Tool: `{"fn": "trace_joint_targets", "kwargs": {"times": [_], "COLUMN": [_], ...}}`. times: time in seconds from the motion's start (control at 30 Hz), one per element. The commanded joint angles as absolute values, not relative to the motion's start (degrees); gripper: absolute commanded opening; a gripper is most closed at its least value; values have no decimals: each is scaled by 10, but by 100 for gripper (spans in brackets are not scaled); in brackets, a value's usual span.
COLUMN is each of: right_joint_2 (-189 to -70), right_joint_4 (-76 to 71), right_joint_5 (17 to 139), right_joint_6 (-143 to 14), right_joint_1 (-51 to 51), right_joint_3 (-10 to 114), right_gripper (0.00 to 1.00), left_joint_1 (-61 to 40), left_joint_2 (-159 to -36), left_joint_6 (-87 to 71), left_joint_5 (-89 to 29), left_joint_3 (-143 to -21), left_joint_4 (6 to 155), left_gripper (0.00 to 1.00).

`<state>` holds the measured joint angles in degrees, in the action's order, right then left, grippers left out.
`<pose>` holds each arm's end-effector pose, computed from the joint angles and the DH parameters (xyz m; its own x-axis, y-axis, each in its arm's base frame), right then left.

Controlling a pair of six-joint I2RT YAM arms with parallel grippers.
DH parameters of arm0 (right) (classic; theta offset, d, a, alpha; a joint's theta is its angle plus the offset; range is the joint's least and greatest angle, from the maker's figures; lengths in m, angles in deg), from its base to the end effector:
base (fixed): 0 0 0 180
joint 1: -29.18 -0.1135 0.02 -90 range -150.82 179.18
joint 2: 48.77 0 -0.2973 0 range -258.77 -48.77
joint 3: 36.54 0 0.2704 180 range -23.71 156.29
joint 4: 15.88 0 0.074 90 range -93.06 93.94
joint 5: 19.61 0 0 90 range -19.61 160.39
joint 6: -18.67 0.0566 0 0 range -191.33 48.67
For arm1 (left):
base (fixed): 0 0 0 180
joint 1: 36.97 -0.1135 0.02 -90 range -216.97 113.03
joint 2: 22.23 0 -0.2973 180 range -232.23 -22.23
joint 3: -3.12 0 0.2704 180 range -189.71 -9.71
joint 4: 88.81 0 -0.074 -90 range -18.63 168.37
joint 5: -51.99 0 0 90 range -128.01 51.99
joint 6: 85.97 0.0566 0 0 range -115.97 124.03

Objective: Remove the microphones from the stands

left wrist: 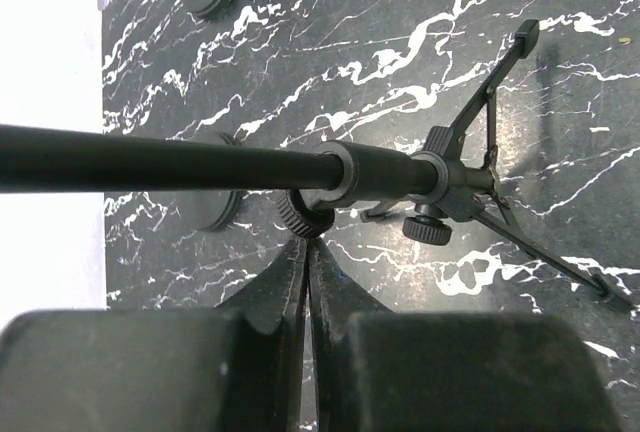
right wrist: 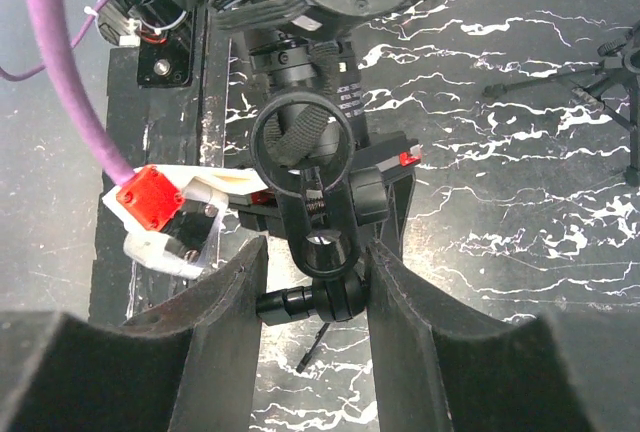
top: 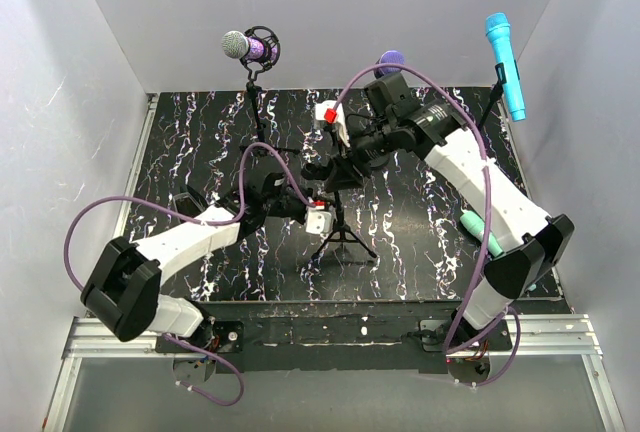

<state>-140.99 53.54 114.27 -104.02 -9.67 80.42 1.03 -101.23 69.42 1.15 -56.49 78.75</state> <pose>0.2548 0.2556 0.4430 -0.0094 -0.5074 -0.8617 -0.9993 -0.0260 0.0262 0.2290 -0.2242 0.2534 0.6453 0.3904 -0.6566 0.7527 -0.1783 0.6337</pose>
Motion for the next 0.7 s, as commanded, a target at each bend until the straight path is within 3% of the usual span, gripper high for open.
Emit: {"fn": "trace_joint_targets", "kwargs": {"times": [0.0,0.27,0.5,0.6,0.67], "right_joint_2": [-1436,-1493,-1528,-1513,-1497], "right_joint_4": [513,531,664,680,689], "right_joint_5": [1170,1230,1253,1239,1231], "right_joint_6": [-1056,-1088,-1229,-1258,-1288], "right_joint_1": [-95,-100,-130,-131,-131], "right_joint_3": [862,957,1042,1013,991], "right_gripper": [3,3,4,4,4], "left_joint_1": [13,13,13,13,13], "left_joint_2": [-954,-870,-783,-752,-742], "left_joint_6": [660,563,498,491,497], "left_joint_5": [5,-42,-104,-133,-131], "left_joint_3": [-567,-539,-541,-546,-551], "left_joint_4": [744,699,621,566,523], "left_gripper": [0,0,0,24,35]}}
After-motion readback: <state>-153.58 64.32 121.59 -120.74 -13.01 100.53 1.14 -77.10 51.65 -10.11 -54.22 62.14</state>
